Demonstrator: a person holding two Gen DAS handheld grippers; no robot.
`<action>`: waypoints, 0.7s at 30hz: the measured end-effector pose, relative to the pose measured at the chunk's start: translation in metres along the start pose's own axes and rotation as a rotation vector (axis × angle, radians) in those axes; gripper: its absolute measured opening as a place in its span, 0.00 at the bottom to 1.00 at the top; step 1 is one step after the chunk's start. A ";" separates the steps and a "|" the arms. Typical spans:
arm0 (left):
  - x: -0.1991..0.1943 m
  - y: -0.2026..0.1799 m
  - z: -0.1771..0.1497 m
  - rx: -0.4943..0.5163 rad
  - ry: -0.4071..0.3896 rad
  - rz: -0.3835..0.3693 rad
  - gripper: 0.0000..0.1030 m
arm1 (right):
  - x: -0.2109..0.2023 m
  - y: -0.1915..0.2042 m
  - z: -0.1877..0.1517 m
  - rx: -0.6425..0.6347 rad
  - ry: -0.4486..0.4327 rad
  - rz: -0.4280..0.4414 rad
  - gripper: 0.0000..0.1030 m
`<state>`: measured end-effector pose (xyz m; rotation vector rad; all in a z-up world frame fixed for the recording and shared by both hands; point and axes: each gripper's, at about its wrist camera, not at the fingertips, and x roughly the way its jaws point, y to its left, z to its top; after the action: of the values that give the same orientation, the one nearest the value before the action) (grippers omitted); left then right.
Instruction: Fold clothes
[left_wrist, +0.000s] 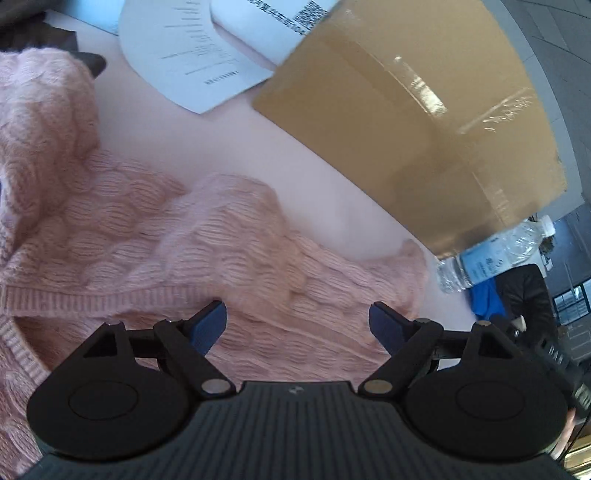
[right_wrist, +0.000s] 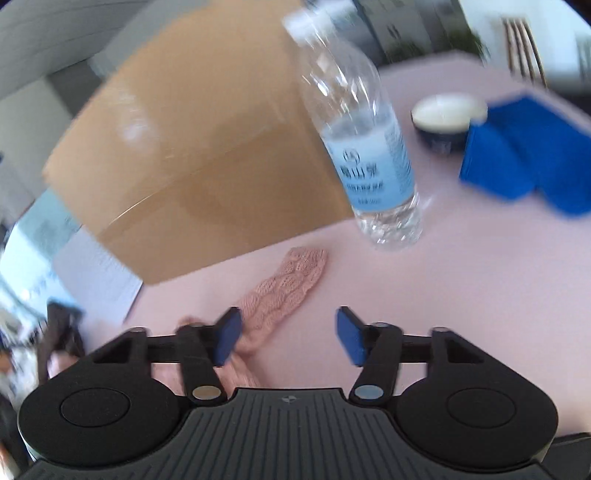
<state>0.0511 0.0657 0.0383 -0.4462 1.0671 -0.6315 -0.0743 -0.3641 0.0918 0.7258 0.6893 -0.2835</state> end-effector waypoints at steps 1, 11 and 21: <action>0.002 0.005 0.003 0.014 0.018 -0.045 0.81 | 0.010 0.002 0.006 0.001 -0.001 -0.017 0.44; 0.014 -0.018 -0.008 0.201 0.034 -0.100 0.81 | 0.093 0.056 0.027 -0.424 -0.016 -0.290 0.46; 0.014 -0.007 -0.004 0.166 0.015 -0.058 0.81 | 0.101 0.088 0.014 -0.441 -0.091 -0.305 0.10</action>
<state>0.0506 0.0510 0.0315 -0.3294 1.0098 -0.7694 0.0484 -0.3110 0.0777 0.1848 0.7435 -0.4238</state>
